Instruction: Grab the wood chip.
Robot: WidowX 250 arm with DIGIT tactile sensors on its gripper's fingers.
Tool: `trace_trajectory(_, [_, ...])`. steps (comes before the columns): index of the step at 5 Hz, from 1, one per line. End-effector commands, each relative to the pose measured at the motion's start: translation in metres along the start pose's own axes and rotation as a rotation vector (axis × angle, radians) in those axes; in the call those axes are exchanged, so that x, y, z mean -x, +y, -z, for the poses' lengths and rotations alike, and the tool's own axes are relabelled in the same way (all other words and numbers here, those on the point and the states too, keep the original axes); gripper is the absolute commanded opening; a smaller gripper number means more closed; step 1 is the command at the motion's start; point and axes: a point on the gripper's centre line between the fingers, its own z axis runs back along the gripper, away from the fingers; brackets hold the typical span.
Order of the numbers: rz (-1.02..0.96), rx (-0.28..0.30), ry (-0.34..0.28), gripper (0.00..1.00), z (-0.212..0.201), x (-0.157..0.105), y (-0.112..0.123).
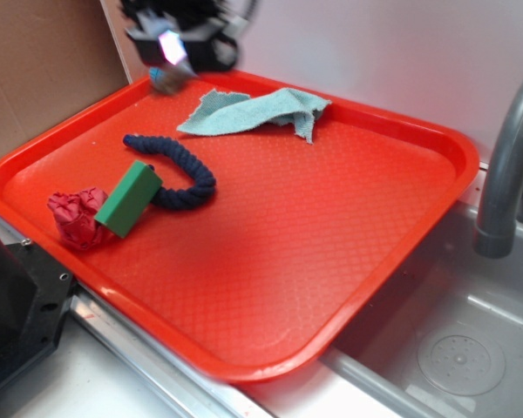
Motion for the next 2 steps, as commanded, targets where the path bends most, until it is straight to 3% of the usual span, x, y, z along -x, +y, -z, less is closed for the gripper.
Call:
trace_trajectory(1, [0.083,-0.048,-0.075,0.00,-0.079,-0.017,0.023])
trace_trajectory(2, [0.069,-0.108,-0.043,0.00,-0.068,-0.022,0.017])
